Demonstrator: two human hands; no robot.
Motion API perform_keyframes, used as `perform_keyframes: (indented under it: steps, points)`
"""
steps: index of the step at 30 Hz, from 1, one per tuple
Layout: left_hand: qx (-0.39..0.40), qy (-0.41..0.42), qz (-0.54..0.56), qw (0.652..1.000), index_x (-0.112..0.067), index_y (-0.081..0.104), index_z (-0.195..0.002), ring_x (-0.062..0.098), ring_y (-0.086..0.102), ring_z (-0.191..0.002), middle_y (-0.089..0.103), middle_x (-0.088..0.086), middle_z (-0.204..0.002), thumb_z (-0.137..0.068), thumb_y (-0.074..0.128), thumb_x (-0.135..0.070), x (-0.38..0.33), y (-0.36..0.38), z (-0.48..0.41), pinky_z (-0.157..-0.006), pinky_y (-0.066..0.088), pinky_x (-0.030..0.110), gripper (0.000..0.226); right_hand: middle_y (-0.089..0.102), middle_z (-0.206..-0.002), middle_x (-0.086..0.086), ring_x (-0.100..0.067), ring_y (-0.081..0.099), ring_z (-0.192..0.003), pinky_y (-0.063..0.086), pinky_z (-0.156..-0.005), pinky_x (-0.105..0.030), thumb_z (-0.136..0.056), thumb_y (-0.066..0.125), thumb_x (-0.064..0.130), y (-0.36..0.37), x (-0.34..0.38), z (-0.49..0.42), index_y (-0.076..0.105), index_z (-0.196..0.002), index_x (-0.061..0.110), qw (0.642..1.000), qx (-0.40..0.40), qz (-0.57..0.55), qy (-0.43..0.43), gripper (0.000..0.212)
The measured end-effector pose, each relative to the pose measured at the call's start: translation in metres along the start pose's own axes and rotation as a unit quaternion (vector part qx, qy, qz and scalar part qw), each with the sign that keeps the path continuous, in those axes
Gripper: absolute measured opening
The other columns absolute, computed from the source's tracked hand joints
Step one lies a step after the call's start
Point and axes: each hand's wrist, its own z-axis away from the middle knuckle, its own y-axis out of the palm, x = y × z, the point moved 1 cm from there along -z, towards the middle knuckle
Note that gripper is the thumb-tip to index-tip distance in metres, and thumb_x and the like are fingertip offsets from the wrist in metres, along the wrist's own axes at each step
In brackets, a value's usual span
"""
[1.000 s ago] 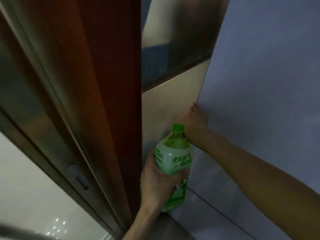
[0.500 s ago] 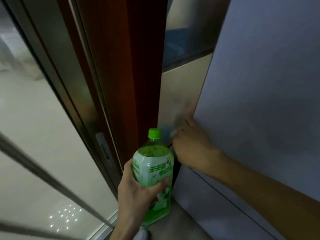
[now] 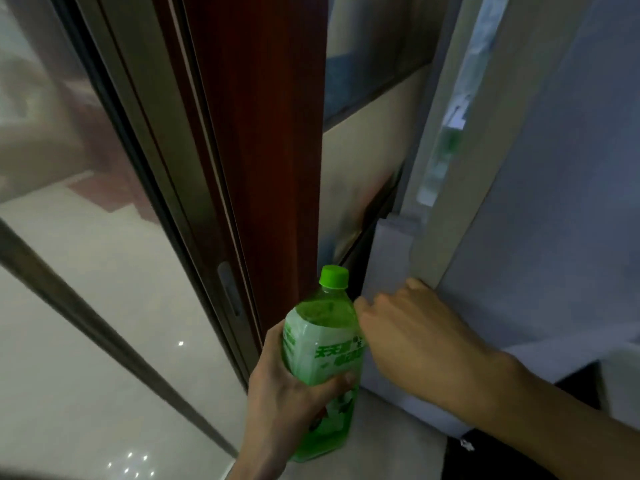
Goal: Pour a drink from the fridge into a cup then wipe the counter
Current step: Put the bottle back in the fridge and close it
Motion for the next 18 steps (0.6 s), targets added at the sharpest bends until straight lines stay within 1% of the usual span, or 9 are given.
perform_keyframes:
  steps: [1, 2, 4, 6, 8, 10, 11, 13, 18]
  points:
    - [0.021, 0.005, -0.001, 1.000, -0.047, 0.049, -0.115, -0.003, 0.066, -0.090, 0.069, -0.016, -0.102, -0.039, 0.094, -0.040, 0.001, -0.004, 0.002, -0.079, 0.057, 0.030, 0.089, 0.056, -0.057, -0.007, -0.021, 0.055, -0.048, 0.046, -0.061, -0.036, -0.046, 0.084, 0.016, 0.003, 0.005, 0.009, 0.061, -0.074, 0.010, 0.999, -0.012, -0.010, 0.035, 0.037]
    - [0.040, 0.012, -0.001, 0.999, -0.048, 0.049, -0.116, 0.000, 0.067, -0.093, 0.069, -0.016, -0.103, -0.038, 0.092, -0.044, 0.001, -0.007, 0.005, -0.081, 0.058, 0.034, 0.089, 0.049, -0.045, -0.004, -0.020, 0.047, -0.035, 0.042, -0.049, -0.032, -0.029, 0.084, 0.012, 0.004, 0.011, 0.018, 0.057, -0.060, 0.013, 0.998, -0.020, -0.025, 0.055, 0.041]
    - [0.073, 0.031, 0.000, 0.997, -0.049, 0.049, -0.117, 0.004, 0.068, -0.096, 0.070, -0.016, -0.104, -0.038, 0.091, -0.046, 0.000, -0.012, 0.011, -0.083, 0.058, 0.038, 0.090, 0.043, -0.039, -0.002, -0.021, 0.039, -0.027, 0.030, -0.045, -0.026, -0.022, 0.078, 0.005, 0.009, 0.023, 0.035, 0.051, -0.053, 0.015, 0.995, -0.022, -0.051, 0.087, 0.043]
    - [0.109, 0.050, 0.001, 0.993, -0.048, 0.049, -0.119, 0.005, 0.068, -0.097, 0.070, -0.015, -0.106, -0.040, 0.091, -0.048, -0.003, -0.014, 0.018, -0.084, 0.058, 0.040, 0.089, 0.045, -0.043, -0.002, -0.020, 0.040, -0.028, 0.022, -0.046, -0.023, -0.029, 0.074, 0.006, 0.008, 0.031, 0.049, 0.049, -0.055, 0.016, 0.991, -0.018, -0.065, 0.119, 0.037]
    - [0.138, 0.064, 0.004, 0.988, -0.046, 0.049, -0.120, 0.006, 0.068, -0.098, 0.070, -0.015, -0.107, -0.041, 0.091, -0.049, -0.007, -0.014, 0.025, -0.084, 0.058, 0.040, 0.089, 0.050, -0.057, -0.004, -0.021, 0.048, -0.037, 0.017, -0.044, -0.023, -0.048, 0.067, 0.012, -0.002, 0.038, 0.064, 0.048, -0.062, 0.018, 0.984, -0.020, -0.086, 0.157, 0.024]
    - [0.161, 0.073, 0.011, 0.984, -0.044, 0.050, -0.121, 0.005, 0.068, -0.099, 0.070, -0.014, -0.108, -0.042, 0.092, -0.048, -0.013, -0.012, 0.033, -0.084, 0.058, 0.040, 0.089, 0.055, -0.087, -0.005, -0.024, 0.061, -0.066, 0.034, -0.047, -0.031, -0.080, 0.049, 0.019, -0.003, 0.044, 0.081, 0.048, -0.080, 0.019, 0.976, 0.002, -0.086, 0.202, 0.002]
    - [0.179, 0.078, 0.011, 0.981, -0.043, 0.051, -0.121, 0.005, 0.068, -0.099, 0.070, -0.015, -0.108, -0.042, 0.092, -0.048, -0.016, -0.009, 0.038, -0.084, 0.058, 0.039, 0.089, 0.052, -0.099, -0.003, -0.023, 0.062, -0.079, 0.045, -0.059, -0.036, -0.091, 0.040, 0.023, -0.007, 0.047, 0.093, 0.050, -0.093, 0.019, 0.965, 0.014, -0.095, 0.243, 0.011]
    - [0.194, 0.081, 0.014, 0.978, -0.042, 0.051, -0.120, 0.005, 0.067, -0.100, 0.069, -0.015, -0.109, -0.043, 0.092, -0.049, -0.019, -0.005, 0.045, -0.084, 0.058, 0.039, 0.088, 0.050, -0.111, 0.000, -0.023, 0.061, -0.093, 0.050, -0.077, -0.038, -0.099, 0.035, 0.033, -0.015, 0.050, 0.109, 0.050, -0.115, 0.022, 0.941, 0.012, -0.129, 0.313, 0.024]
    - [0.231, 0.096, 0.029, 0.968, -0.038, 0.053, -0.119, 0.007, 0.068, -0.100, 0.070, -0.014, -0.108, -0.043, 0.093, -0.048, -0.032, 0.015, 0.064, -0.083, 0.058, 0.039, 0.086, 0.051, -0.131, 0.002, -0.024, 0.056, -0.116, 0.047, -0.092, -0.038, -0.099, 0.032, 0.050, -0.027, 0.050, 0.154, 0.048, -0.127, 0.023, 0.890, 0.015, -0.137, 0.435, 0.042]
